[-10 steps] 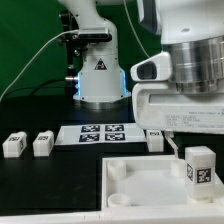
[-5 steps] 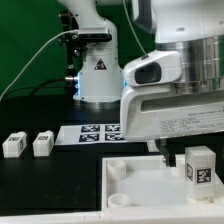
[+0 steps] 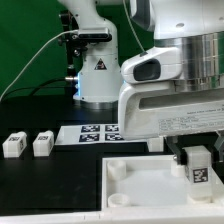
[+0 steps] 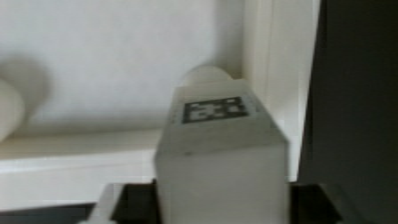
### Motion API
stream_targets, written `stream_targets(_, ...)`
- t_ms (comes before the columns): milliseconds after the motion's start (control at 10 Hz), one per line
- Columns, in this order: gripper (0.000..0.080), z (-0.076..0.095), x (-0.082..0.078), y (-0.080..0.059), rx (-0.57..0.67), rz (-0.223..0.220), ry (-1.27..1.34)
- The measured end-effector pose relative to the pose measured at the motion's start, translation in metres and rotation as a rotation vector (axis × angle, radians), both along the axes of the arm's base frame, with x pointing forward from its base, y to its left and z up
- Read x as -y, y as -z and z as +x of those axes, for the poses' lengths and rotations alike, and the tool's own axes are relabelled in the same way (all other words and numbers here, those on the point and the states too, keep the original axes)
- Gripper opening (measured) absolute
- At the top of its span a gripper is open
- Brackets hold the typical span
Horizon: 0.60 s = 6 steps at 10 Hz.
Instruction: Assemble one leg
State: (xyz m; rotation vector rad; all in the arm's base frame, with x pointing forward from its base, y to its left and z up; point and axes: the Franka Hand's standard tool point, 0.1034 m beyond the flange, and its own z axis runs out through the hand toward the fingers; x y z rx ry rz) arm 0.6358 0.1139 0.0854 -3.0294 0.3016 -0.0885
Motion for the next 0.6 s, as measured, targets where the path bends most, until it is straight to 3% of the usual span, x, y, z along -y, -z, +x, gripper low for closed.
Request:
stream_targets(200,0.0291,0.0004,0.0022,0.0010,-0.019,0.020,0.197)
stream_targets(600,0.0291,-0.0010,0.0087,0.0033,-0.106,0.079,0.944)
